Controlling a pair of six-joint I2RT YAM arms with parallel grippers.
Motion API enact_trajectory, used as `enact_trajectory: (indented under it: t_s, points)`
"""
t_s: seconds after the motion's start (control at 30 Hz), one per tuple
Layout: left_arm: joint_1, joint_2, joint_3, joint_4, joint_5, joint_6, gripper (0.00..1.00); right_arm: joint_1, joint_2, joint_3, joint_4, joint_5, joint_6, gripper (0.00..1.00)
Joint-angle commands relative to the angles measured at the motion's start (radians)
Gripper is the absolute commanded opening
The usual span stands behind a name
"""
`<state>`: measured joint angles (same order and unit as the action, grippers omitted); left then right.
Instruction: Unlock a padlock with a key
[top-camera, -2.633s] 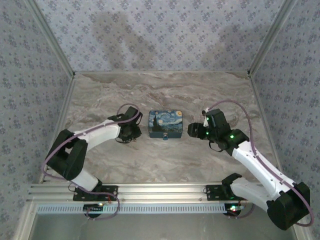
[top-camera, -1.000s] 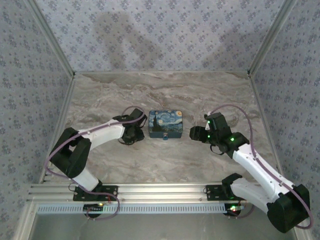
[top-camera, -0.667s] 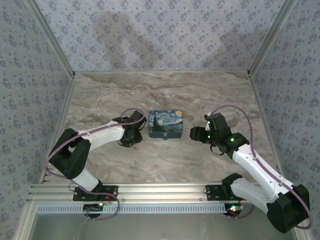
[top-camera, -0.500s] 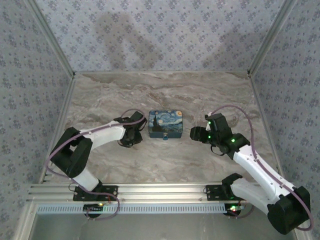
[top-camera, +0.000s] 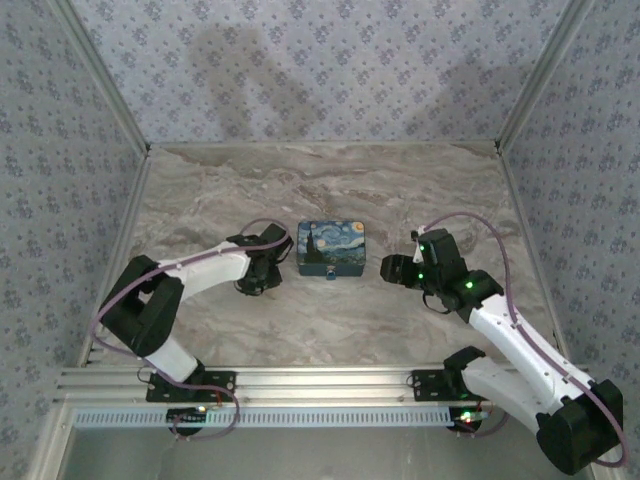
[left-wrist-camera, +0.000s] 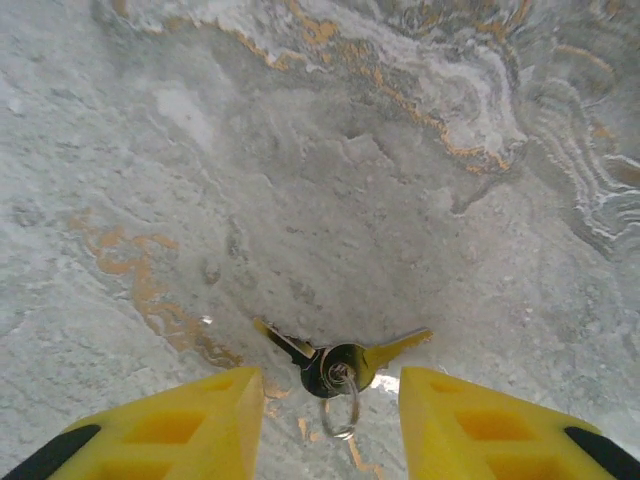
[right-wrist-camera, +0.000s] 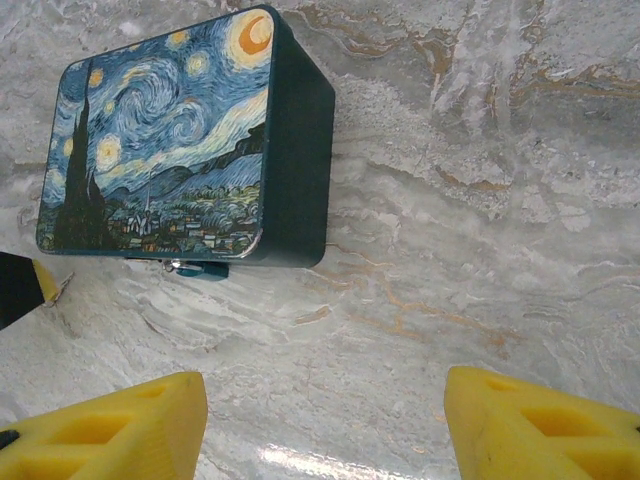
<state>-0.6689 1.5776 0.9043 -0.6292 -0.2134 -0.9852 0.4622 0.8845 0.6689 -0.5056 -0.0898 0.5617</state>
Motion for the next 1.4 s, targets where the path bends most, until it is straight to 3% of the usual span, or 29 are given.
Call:
enact_trajectory:
  t_s: [0.0, 0.33, 0.47, 0.8, 1.13, 1.37]
  points:
    - [-0.005, -0.065, 0.001, -0.044, -0.039, 0.006, 0.43, -0.006, -0.001, -0.008, -0.002, -0.004, 0.020, 0.66]
    - [-0.004, -0.004, -0.024, 0.000, 0.009, 0.017, 0.43, -0.006, 0.004, -0.003, 0.000, -0.007, 0.023, 0.66]
    - [-0.004, 0.050, -0.018, 0.014, 0.015, 0.023, 0.37, -0.007, 0.000, 0.001, -0.013, -0.007, 0.024, 0.66]
    - [-0.003, 0.127, -0.025, 0.039, 0.015, 0.045, 0.00, -0.010, -0.003, 0.004, -0.027, -0.019, 0.022, 0.66]
    - [-0.004, -0.034, 0.052, -0.018, 0.052, 0.145, 0.00, -0.011, -0.003, 0.028, -0.008, -0.031, 0.013, 0.66]
    - [-0.005, -0.143, 0.225, -0.087, 0.239, 0.287, 0.00, -0.010, -0.005, 0.072, 0.056, -0.162, -0.025, 0.66]
